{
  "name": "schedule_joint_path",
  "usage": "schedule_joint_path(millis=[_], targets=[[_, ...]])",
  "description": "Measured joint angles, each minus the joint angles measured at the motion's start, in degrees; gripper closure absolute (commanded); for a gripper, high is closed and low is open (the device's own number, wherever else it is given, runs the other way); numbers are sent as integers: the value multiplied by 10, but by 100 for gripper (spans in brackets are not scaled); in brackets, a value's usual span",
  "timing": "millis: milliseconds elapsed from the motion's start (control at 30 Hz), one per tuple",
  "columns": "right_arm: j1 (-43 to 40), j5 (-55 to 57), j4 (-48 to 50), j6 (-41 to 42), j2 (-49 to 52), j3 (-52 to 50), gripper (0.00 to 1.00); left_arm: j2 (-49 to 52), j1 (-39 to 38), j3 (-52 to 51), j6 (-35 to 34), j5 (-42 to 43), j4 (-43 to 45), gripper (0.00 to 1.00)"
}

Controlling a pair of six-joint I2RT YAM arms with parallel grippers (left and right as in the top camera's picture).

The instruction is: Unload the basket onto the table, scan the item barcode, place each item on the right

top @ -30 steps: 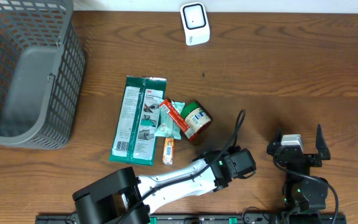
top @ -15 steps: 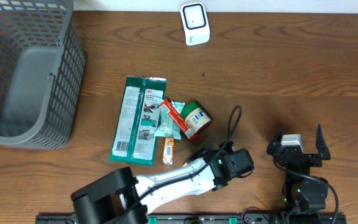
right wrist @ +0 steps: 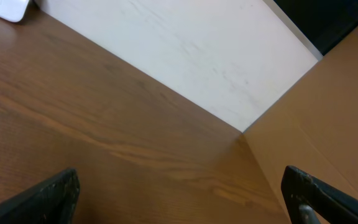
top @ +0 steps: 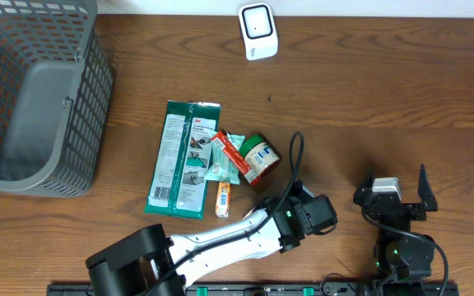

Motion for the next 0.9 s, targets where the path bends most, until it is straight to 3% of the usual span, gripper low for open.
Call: schedule_joint_path(millis=[600,733,900], targets=[[0,0,0,0,0,0,1,38,0,0,17,12,6,54],[0,0,0,0,0,0,1,52,0,0,19,11,9,66],[0,0,0,0,0,0,1,53,0,0,31,-4,6,66]])
